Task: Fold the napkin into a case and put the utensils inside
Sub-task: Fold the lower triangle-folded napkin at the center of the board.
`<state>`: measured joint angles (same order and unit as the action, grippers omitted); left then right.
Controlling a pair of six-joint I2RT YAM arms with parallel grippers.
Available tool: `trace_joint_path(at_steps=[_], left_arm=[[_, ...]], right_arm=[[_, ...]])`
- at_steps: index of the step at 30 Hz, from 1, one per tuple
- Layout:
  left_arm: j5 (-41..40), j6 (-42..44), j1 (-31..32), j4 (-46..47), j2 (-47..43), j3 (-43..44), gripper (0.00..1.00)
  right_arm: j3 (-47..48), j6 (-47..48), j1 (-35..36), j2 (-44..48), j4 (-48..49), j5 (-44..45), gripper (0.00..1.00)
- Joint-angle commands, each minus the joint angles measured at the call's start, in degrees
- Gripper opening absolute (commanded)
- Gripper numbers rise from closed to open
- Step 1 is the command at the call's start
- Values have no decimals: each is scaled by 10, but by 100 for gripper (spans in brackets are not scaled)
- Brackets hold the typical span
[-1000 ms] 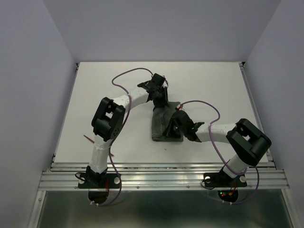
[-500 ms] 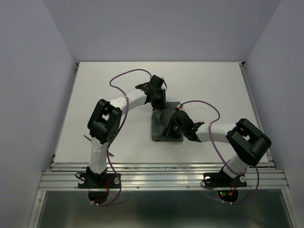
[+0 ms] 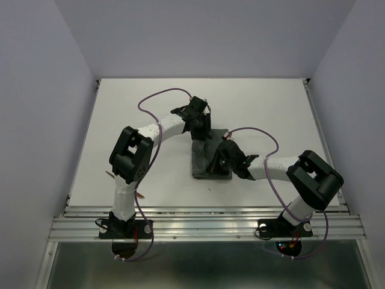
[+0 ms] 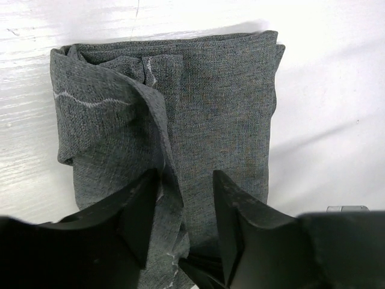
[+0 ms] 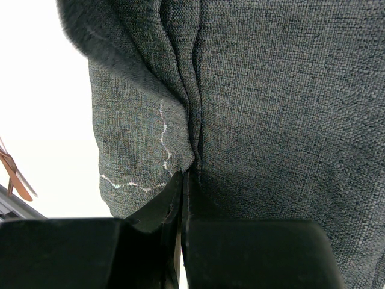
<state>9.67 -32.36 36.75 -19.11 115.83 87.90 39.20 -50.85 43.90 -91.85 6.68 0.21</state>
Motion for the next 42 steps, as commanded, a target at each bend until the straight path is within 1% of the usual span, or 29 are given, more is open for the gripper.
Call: trace_joint_path(at_steps=[1,2,3,4,5,8,11,13,14,15,17,18,21,24,30,38,41,42], left_arm=[[-18,9,6,9,-59,-7,51],[-19,10,6,8,-59,-6,49],[-19,11,7,7,-58,-5,42],[-18,11,7,7,-54,-4,38],[-18,11,7,7,-53,-4,32],[-15,10,7,7,-41,0,27],[-12,12,7,5,-25,12,19],[-11,12,8,2,-15,23,18],[-11,12,8,2,-14,25,15],[-12,11,7,4,-11,28,11],[-13,10,8,5,-9,32,7],[-13,10,8,7,-6,36,3],[-9,12,7,7,12,53,0],[-5,11,8,9,38,65,0],[-3,0,8,37,54,60,0],[-11,4,8,32,75,73,0],[-12,3,8,34,79,73,0],[-11,3,8,36,80,70,0]], right_arm=[[-18,9,0,2,-61,17,1],[-18,8,0,2,-61,17,1],[-18,8,0,2,-61,17,1],[-18,8,0,1,-60,17,1],[-18,8,0,1,-60,17,1],[-18,8,0,1,-60,17,1],[-18,8,0,2,-60,17,1],[-18,8,0,2,-61,17,1],[-19,8,0,2,-61,17,1],[-20,8,0,3,-61,18,1],[-20,8,0,3,-61,18,1],[-20,8,0,2,-61,18,1],[-20,8,0,2,-61,17,1],[-20,8,0,3,-61,18,1],[-27,8,0,4,-61,16,1],[-36,7,0,11,-61,14,1],[-36,4,0,20,-65,15,1],[-33,4,0,24,-85,15,1]])
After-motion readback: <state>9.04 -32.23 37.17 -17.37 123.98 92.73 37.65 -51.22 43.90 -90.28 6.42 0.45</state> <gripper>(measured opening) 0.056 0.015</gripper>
